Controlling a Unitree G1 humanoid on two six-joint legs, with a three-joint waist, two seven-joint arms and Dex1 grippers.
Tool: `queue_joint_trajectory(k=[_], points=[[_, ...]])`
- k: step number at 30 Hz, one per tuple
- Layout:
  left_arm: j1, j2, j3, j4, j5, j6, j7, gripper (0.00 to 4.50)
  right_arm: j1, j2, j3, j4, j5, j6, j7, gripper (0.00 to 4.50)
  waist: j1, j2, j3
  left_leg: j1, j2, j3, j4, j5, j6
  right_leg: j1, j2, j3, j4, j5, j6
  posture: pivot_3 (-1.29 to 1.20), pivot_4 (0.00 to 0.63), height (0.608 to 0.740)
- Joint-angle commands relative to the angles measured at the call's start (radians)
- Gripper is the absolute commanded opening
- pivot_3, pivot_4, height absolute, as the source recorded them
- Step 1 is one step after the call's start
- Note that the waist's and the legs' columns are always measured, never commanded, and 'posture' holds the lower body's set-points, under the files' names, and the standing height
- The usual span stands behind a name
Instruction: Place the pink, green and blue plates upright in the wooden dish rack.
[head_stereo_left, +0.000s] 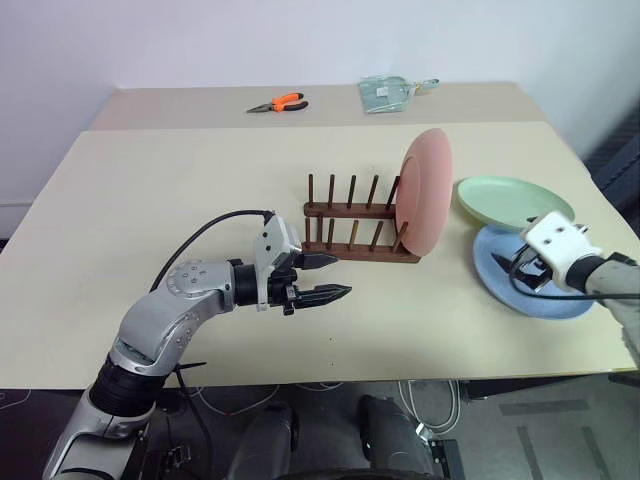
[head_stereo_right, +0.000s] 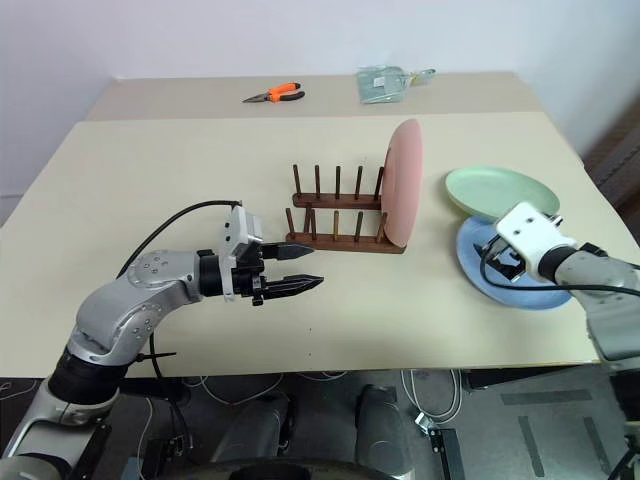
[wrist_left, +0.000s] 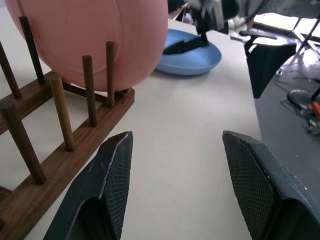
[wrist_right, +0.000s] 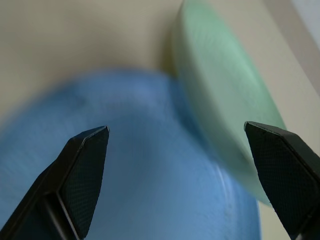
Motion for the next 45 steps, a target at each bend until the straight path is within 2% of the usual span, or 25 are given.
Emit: queue_joint_trajectory(k=[1, 3, 9, 10, 13, 16, 19, 23, 26, 28, 31, 35, 39, 45], points=[[0.006, 0.002, 0.002, -0.029, 0.017, -0.022, 0.002, 2.94, -0.114, 0.013, 0.055, 0.174, -0.162, -0.173, -0.096, 3.90, 0.001, 0.000, 0.000, 0.000, 0.000, 0.000, 0.000, 0.000, 0.000, 0.000, 0.000, 0.000, 0.000, 0.000, 0.000, 0.00, 0.150, 0.740], [0.021, 0.006, 0.006, -0.040, 0.022, -0.019, 0.009, 2.94, -0.159, 0.027, 0.079, 0.249, -0.209, -0.231, -0.126, 3.21, 0.003, 0.000, 0.000, 0.000, 0.000, 0.000, 0.000, 0.000, 0.000, 0.000, 0.000, 0.000, 0.000, 0.000, 0.000, 0.00, 0.150, 0.740], [0.046, 0.011, 0.014, -0.060, 0.026, -0.015, 0.022, 2.94, -0.198, 0.032, 0.070, 0.295, -0.244, -0.323, -0.133, 0.18, 0.007, -0.001, 0.000, 0.000, -0.001, -0.001, 0.001, 0.000, 0.000, 0.001, 0.000, 0.000, 0.000, 0.000, 0.000, 0.00, 0.150, 0.740], [0.048, 0.012, 0.013, -0.061, 0.028, -0.017, 0.023, 2.94, -0.189, 0.026, 0.053, 0.274, -0.236, -0.326, -0.132, 0.08, 0.006, -0.001, 0.000, 0.000, -0.001, -0.001, 0.001, 0.000, 0.000, 0.001, 0.000, 0.001, 0.000, 0.000, 0.000, 0.00, 0.150, 0.740], [0.049, 0.014, 0.015, -0.057, 0.032, -0.021, 0.024, 2.94, -0.149, 0.019, -0.031, 0.169, -0.170, -0.300, -0.121, 0.08, 0.006, 0.000, 0.000, 0.000, -0.001, -0.001, 0.001, 0.000, 0.000, 0.001, 0.000, 0.001, 0.000, 0.000, 0.000, 0.00, 0.150, 0.740], [0.045, 0.013, 0.032, -0.038, 0.037, -0.032, 0.026, 2.94, -0.113, 0.081, -0.215, -0.044, 0.068, -0.144, -0.074, 0.08, 0.006, 0.000, 0.000, 0.000, -0.001, -0.002, 0.001, 0.000, 0.000, 0.001, 0.000, 0.001, 0.001, 0.000, 0.000, 0.00, 0.150, 0.740], [0.040, 0.016, 0.055, -0.001, 0.045, -0.047, 0.022, 2.94, -0.124, 0.178, -0.410, -0.305, 0.446, 0.131, -0.057, 0.08, 0.004, 0.001, 0.000, 0.001, 0.000, -0.002, 0.000, 0.000, 0.000, 0.001, 0.001, 0.001, 0.001, 0.000, 0.001, 0.00, 0.150, 0.740], [0.034, 0.030, 0.080, 0.055, 0.062, -0.086, 0.006, 2.94, -0.174, 0.263, -0.603, -0.580, 1.098, 0.438, -0.149, 0.08, 0.008, 0.001, 0.000, 0.000, 0.001, -0.006, 0.001, 0.000, 0.000, 0.002, 0.001, -0.001, 0.001, 0.000, 0.000, 0.00, 0.150, 0.740], [0.024, 0.042, 0.106, 0.101, 0.072, -0.109, -0.003, 2.94, -0.232, 0.333, -0.589, -0.731, 1.486, 0.487, -0.318, 0.08, 0.008, 0.001, 0.000, 0.000, 0.001, -0.006, 0.001, 0.000, 0.000, 0.002, 0.001, -0.001, 0.001, 0.000, 0.000, 0.00, 0.150, 0.740], [0.022, 0.048, 0.120, 0.112, 0.070, -0.115, -0.006, 2.94, -0.258, 0.401, -0.518, -0.806, 1.606, 0.478, -0.455, 0.08, 0.006, 0.001, 0.000, 0.000, 0.001, -0.006, 0.000, 0.000, 0.000, 0.002, 0.001, -0.001, 0.001, 0.000, 0.000, 0.00, 0.150, 0.740], [0.032, 0.055, 0.135, 0.102, 0.064, -0.114, -0.010, 2.94, -0.260, 0.487, -0.402, -0.880, 1.650, 0.470, -0.621, 0.08, 0.005, 0.000, 0.000, 0.000, 0.001, -0.006, 0.000, 0.000, 0.000, 0.001, 0.001, -0.001, 0.001, 0.000, 0.000, 0.00, 0.150, 0.740], [0.064, 0.057, 0.147, 0.056, 0.045, -0.096, -0.004, 2.94, -0.215, 0.548, -0.288, -0.916, 1.633, 0.478, -0.730, 0.08, 0.010, 0.001, 0.000, -0.001, 0.001, -0.006, 0.000, 0.000, 0.000, -0.001, 0.000, -0.001, 0.001, 0.000, 0.000, 0.00, 0.150, 0.740], [0.083, 0.053, 0.149, 0.024, 0.037, -0.078, 0.005, 2.94, -0.169, 0.587, -0.209, -0.907, 1.562, 0.482, -0.788, 0.08, 0.008, 0.001, 0.000, -0.001, 0.000, -0.006, 0.000, 0.000, 0.000, 0.000, 0.000, -0.001, 0.001, 0.000, 0.000, 0.00, 0.150, 0.740], [0.084, 0.052, 0.151, 0.005, 0.023, -0.054, 0.010, 2.94, -0.147, 0.590, -0.168, -0.896, 1.490, 0.497, -0.825, 0.08, 0.006, 0.001, 0.000, -0.001, 0.000, -0.005, 0.000, 0.000, 0.000, -0.001, 0.001, -0.001, 0.002, 0.000, 0.000, 0.00, 0.150, 0.740]])
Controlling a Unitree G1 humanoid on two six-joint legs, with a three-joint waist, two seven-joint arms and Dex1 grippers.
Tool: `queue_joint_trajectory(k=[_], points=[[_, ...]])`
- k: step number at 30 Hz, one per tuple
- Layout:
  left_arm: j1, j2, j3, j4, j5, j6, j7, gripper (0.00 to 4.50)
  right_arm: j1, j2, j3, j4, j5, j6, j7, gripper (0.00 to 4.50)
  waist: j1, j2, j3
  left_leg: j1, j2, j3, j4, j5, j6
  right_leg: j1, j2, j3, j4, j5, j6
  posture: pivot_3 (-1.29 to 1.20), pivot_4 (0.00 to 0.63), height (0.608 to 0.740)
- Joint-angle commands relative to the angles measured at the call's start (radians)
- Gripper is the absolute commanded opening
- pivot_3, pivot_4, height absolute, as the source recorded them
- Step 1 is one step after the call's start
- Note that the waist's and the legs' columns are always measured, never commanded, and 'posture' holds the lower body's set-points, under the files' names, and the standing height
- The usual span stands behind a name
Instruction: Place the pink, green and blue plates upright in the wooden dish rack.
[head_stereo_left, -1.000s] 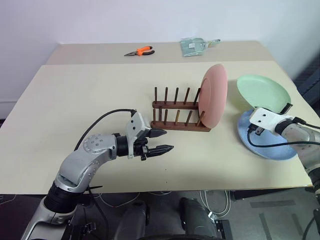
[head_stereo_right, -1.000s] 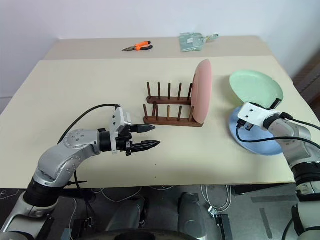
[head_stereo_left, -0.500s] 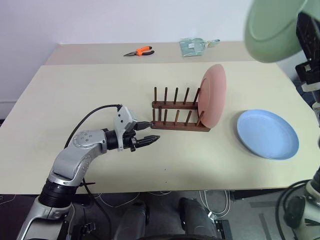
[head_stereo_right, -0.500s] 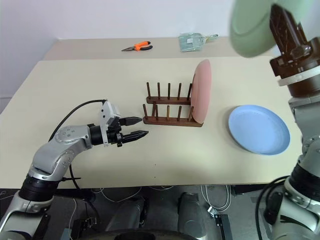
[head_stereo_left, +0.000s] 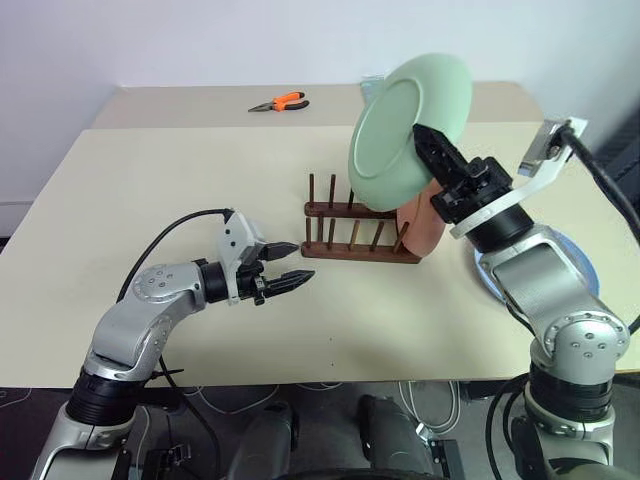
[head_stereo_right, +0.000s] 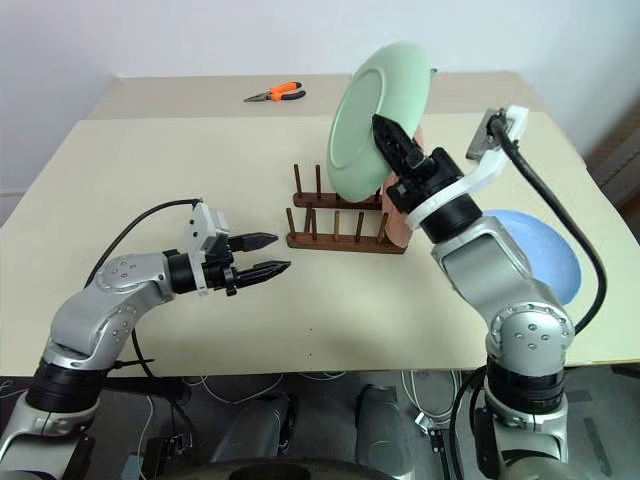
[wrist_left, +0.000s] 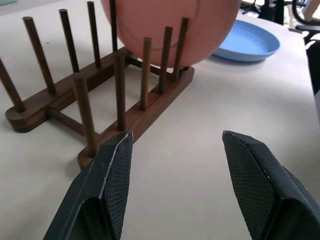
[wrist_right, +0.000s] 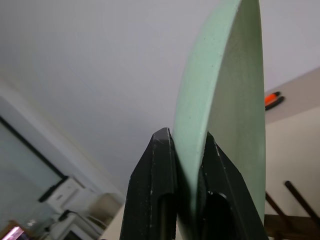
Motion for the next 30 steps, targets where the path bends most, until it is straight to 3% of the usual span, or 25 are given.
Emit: queue_joint_trajectory(k=[1, 9, 12, 17, 20, 24, 27, 30], points=[[-0.003, 0.003, 0.020, -0.037, -0.019, 0.006, 0.003, 2.94, -0.005, -0.007, 0.008, -0.014, -0.041, 0.013, -0.017, 0.08, 0.000, 0.000, 0.000, 0.000, 0.000, 0.000, 0.000, 0.000, 0.000, 0.000, 0.000, 0.000, 0.000, 0.000, 0.000, 0.00, 0.150, 0.740], [-0.017, -0.008, 0.011, -0.033, -0.018, 0.013, 0.007, 2.94, -0.043, -0.020, 0.044, 0.023, -0.122, 0.091, -0.052, 0.08, 0.000, 0.000, 0.000, 0.000, 0.000, 0.000, 0.000, 0.000, 0.000, 0.000, 0.000, 0.000, 0.000, 0.000, 0.000, 0.00, 0.150, 0.740], [-0.019, -0.011, 0.009, -0.034, -0.018, 0.013, 0.009, 2.94, -0.064, -0.034, 0.051, 0.037, -0.165, 0.123, -0.043, 1.22, 0.000, 0.000, 0.000, 0.000, 0.000, 0.000, 0.000, 0.000, 0.000, 0.000, 0.000, 0.000, 0.000, 0.000, 0.000, 0.00, 0.150, 0.740], [-0.021, -0.011, 0.013, -0.034, -0.020, 0.017, 0.010, 2.94, -0.132, -0.170, 0.073, -0.022, -0.345, 0.152, 0.127, 3.77, 0.001, 0.000, 0.000, 0.000, 0.000, 0.001, 0.000, 0.000, 0.000, 0.000, 0.000, 0.000, 0.000, 0.000, 0.000, 0.00, 0.150, 0.740], [-0.022, -0.014, 0.011, -0.034, -0.021, 0.018, 0.010, 2.94, -0.154, -0.287, 0.001, -0.026, -0.406, 0.131, 0.274, 3.77, 0.001, 0.000, 0.000, -0.001, 0.000, 0.000, 0.000, 0.000, 0.000, 0.000, 0.000, -0.001, -0.001, 0.000, 0.000, 0.00, 0.150, 0.740], [-0.026, -0.022, 0.000, -0.028, -0.019, 0.014, 0.004, 2.94, -0.123, -0.413, -0.252, 0.097, -0.352, 0.116, 0.431, 3.77, 0.006, -0.002, 0.001, -0.001, 0.000, 0.000, 0.001, 0.000, 0.000, 0.002, 0.000, -0.001, -0.002, -0.001, 0.001, 0.00, 0.150, 0.740], [-0.032, -0.031, -0.012, -0.018, -0.014, 0.009, -0.003, 2.94, 0.041, -0.503, -0.402, 0.217, -0.465, 0.141, 0.519, 4.48, 0.021, -0.005, 0.000, -0.001, 0.000, 0.001, 0.001, -0.001, 0.001, 0.002, 0.000, -0.001, -0.003, 0.000, 0.000, 0.00, 0.150, 0.740], [-0.040, -0.036, -0.023, -0.009, -0.012, 0.007, -0.015, 2.94, 0.268, -0.540, -0.444, 0.209, -0.576, 0.130, 0.644, 4.48, 0.026, -0.005, -0.001, -0.001, 0.000, 0.001, 0.000, -0.001, 0.001, 0.003, 0.000, -0.002, -0.003, -0.001, 0.000, 0.00, 0.150, 0.740]])
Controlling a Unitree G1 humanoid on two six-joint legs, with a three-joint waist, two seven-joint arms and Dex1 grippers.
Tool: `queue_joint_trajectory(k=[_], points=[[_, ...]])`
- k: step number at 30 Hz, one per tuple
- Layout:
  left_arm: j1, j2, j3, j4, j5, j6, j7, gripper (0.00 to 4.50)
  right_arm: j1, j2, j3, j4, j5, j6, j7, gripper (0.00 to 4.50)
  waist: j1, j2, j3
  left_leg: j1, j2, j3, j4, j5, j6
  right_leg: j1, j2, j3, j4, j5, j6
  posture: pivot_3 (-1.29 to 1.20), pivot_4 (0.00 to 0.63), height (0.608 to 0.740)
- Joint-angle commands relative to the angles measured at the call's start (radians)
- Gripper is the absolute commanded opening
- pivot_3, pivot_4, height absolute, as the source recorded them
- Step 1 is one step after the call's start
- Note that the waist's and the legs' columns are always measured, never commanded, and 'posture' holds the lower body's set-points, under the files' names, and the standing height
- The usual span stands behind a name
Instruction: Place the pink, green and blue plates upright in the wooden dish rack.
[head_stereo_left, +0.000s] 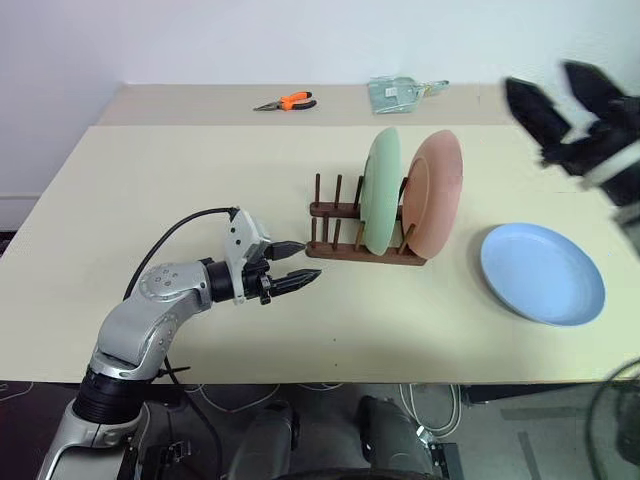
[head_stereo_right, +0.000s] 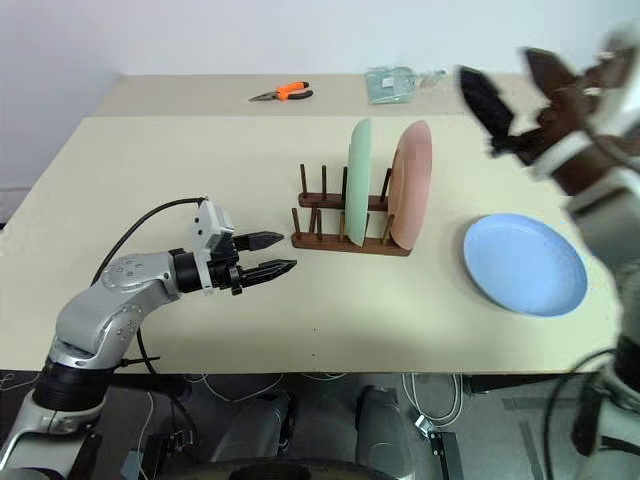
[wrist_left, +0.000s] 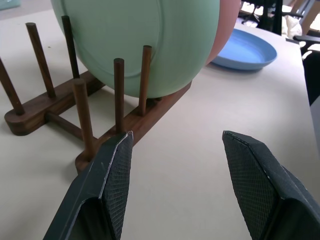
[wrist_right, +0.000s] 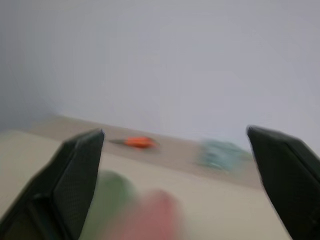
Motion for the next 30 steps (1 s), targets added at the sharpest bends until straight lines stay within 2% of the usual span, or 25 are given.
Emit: queue_joint_trajectory(k=[1, 3, 6, 11, 14, 21, 26, 30], points=[[-0.019, -0.005, -0.014, -0.009, -0.006, -0.014, -0.020, 2.94, 0.205, -0.022, -0.038, -0.051, -0.125, -0.023, 0.149, 4.48, -0.002, 0.002, 0.000, 0.000, 0.000, 0.001, 0.000, 0.000, 0.000, 0.000, 0.000, 0.001, 0.000, 0.000, 0.000, 0.00, 0.150, 0.740], [-0.024, -0.006, -0.022, -0.003, -0.003, -0.016, -0.028, 2.94, 0.311, -0.002, -0.017, -0.092, -0.170, -0.024, 0.177, 4.48, -0.009, 0.006, 0.001, 0.000, 0.000, 0.002, 0.000, 0.000, 0.000, -0.001, 0.000, 0.001, 0.001, 0.000, 0.000, 0.00, 0.150, 0.740], [-0.033, -0.005, -0.039, 0.003, 0.001, -0.017, -0.044, 2.94, 0.422, 0.022, 0.080, -0.129, -0.284, -0.041, 0.188, 4.48, -0.017, 0.007, 0.000, 0.001, 0.001, 0.004, 0.000, 0.000, 0.000, -0.001, 0.000, 0.003, 0.001, -0.002, 0.003, 0.00, 0.150, 0.740], [-0.040, -0.013, -0.068, -0.016, -0.007, -0.011, -0.064, 2.94, 0.482, 0.050, 0.269, -0.074, -0.511, -0.065, 0.143, 4.48, -0.014, 0.006, 0.000, 0.001, 0.001, 0.004, 0.001, 0.000, 0.000, -0.001, -0.001, 0.002, 0.001, -0.002, 0.003, 0.00, 0.150, 0.740], [-0.039, -0.022, -0.076, -0.035, -0.014, -0.004, -0.059, 2.94, 0.466, 0.077, 0.339, -0.001, -0.618, -0.073, 0.110, 3.59, -0.006, 0.006, 0.001, 0.000, 0.000, 0.004, 0.001, 0.000, 0.000, -0.001, -0.001, 0.003, 0.000, -0.002, 0.003, 0.00, 0.150, 0.740], [-0.027, -0.024, -0.077, -0.051, -0.009, -0.001, -0.052, 2.94, 0.415, 0.108, 0.341, 0.040, -0.716, -0.092, 0.119, 0.05, -0.003, 0.004, 0.000, 0.000, 0.000, 0.004, 0.001, 0.000, 0.000, 0.000, -0.001, 0.002, 0.000, -0.002, 0.003, 0.00, 0.150, 0.740], [-0.032, -0.032, -0.057, -0.031, -0.006, -0.011, -0.033, 2.94, 0.329, 0.114, 0.303, -0.011, -0.744, -0.121, 0.124, 0.05, -0.005, 0.004, 0.000, 0.001, 0.000, 0.003, 0.001, 0.000, 0.000, 0.000, -0.001, 0.002, 0.001, -0.002, 0.003, 0.00, 0.150, 0.740], [-0.035, -0.030, -0.001, 0.016, 0.009, -0.039, 0.004, 2.94, 0.119, 0.179, 0.168, -0.091, -0.594, -0.124, 0.120, 0.05, -0.014, 0.007, 0.002, 0.001, 0.000, 0.003, 0.001, 0.000, 0.000, -0.001, 0.000, 0.002, 0.001, -0.002, 0.003, 0.00, 0.150, 0.740]])
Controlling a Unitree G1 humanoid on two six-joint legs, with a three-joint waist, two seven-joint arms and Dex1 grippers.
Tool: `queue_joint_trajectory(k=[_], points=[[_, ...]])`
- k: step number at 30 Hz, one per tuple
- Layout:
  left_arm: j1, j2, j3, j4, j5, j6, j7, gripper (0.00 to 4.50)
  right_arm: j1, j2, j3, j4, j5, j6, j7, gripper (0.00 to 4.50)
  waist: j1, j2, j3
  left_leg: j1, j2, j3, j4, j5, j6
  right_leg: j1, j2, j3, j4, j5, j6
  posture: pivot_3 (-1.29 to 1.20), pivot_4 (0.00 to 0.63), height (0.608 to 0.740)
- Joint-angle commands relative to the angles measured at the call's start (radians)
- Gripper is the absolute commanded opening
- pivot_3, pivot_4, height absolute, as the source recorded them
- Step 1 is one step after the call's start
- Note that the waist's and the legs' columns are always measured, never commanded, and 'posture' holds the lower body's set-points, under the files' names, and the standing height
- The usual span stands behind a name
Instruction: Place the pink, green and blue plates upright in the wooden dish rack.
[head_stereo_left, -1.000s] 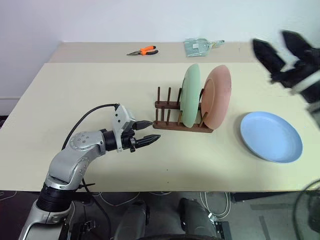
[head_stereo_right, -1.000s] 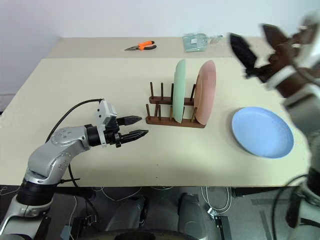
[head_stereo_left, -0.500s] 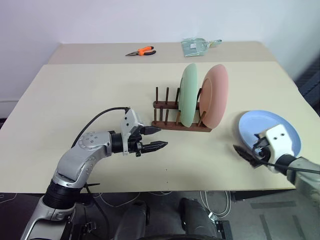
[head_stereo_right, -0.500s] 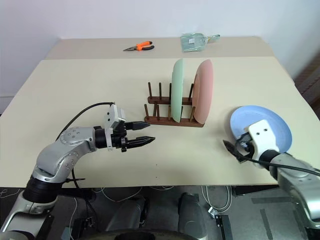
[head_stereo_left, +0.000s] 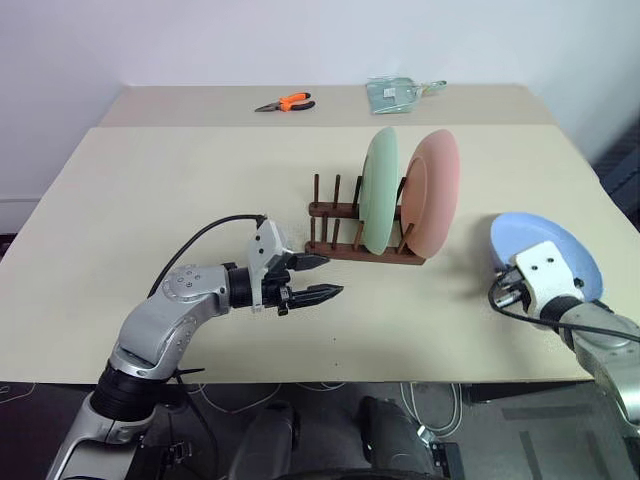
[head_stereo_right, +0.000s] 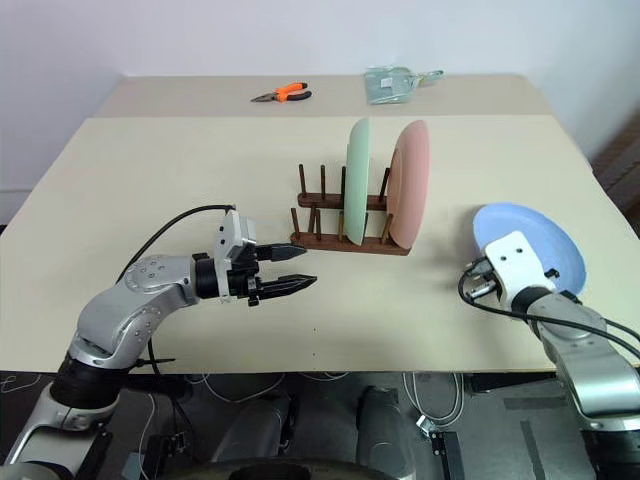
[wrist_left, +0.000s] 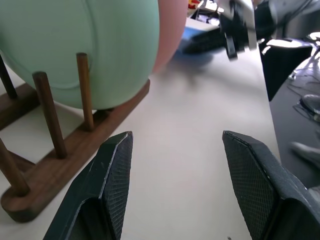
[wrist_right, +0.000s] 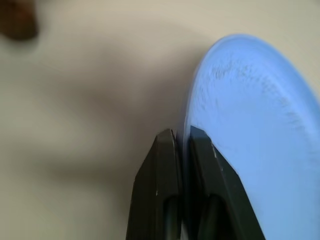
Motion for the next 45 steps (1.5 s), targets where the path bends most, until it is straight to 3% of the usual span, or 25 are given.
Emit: queue_joint_trajectory(k=[1, 6, 10, 13, 17, 26, 39, 45], points=[[-0.016, 0.001, 0.075, 0.032, 0.007, -0.033, 0.038, 2.94, -0.193, 0.046, -0.163, -0.122, 0.159, -0.001, -0.018, 0.05, -0.001, 0.001, 0.000, 0.000, 0.000, 0.000, 0.000, 0.000, 0.000, 0.000, 0.000, 0.000, 0.000, 0.000, 0.000, 0.00, 0.150, 0.740], [0.014, 0.054, 0.158, 0.128, 0.062, -0.117, 0.059, 2.94, -0.640, 0.165, -0.284, -0.182, 0.767, 0.140, -0.204, 0.05, -0.007, 0.001, 0.001, -0.001, 0.001, -0.003, -0.001, 0.000, 0.000, -0.001, 0.001, -0.001, 0.001, 0.003, -0.004, 0.00, 0.150, 0.740], [0.043, 0.071, 0.188, 0.189, 0.105, -0.199, 0.061, 2.94, -0.794, 0.257, -0.209, -0.196, 1.121, 0.132, -0.400, 0.05, 0.002, -0.003, -0.001, -0.001, 0.001, -0.007, -0.004, 0.000, 0.000, 0.000, 0.001, -0.005, 0.000, 0.002, -0.003, 0.00, 0.150, 0.740], [0.059, 0.070, 0.229, 0.225, 0.102, -0.246, 0.062, 2.94, -0.830, 0.379, -0.095, -0.187, 1.263, 0.095, -0.577, 0.05, 0.000, -0.003, -0.001, -0.001, 0.000, -0.007, -0.003, 0.000, 0.000, -0.001, -0.001, -0.003, 0.000, 0.002, -0.003, 0.00, 0.150, 0.740], [0.086, 0.076, 0.254, 0.245, 0.100, -0.289, 0.046, 2.94, -0.811, 0.515, 0.031, -0.149, 1.315, 0.055, -0.753, 0.05, -0.001, -0.002, 0.000, 0.000, 0.000, -0.007, -0.003, 0.000, 0.000, -0.002, -0.001, -0.003, 0.001, 0.002, -0.004, 0.00, 0.150, 0.740], [0.120, 0.073, 0.256, 0.227, 0.102, -0.296, 0.051, 2.94, -0.781, 0.644, 0.136, -0.078, 1.372, 0.006, -0.970, 0.05, -0.016, -0.002, 0.000, -0.001, 0.000, -0.006, -0.004, 0.000, -0.001, -0.005, 0.001, -0.003, 0.004, 0.004, -0.001, 0.00, 0.150, 0.740], [0.109, 0.064, 0.235, 0.225, 0.105, -0.280, 0.055, 2.94, -0.755, 0.687, 0.160, 0.007, 1.386, -0.009, -1.041, 0.05, -0.022, -0.001, 0.000, -0.001, 0.000, -0.005, -0.004, 0.000, -0.001, -0.006, 0.002, -0.002, 0.005, 0.004, -0.001, 0.00, 0.150, 0.740], [0.113, 0.063, 0.227, 0.217, 0.108, -0.276, 0.059, 2.94, -0.771, 0.693, 0.164, 0.110, 1.316, 0.003, -1.049, 0.05, -0.022, -0.001, 0.000, -0.001, 0.000, -0.005, -0.004, 0.000, -0.001, -0.006, 0.002, -0.002, 0.005, 0.004, -0.001, 0.00, 0.150, 0.740]])
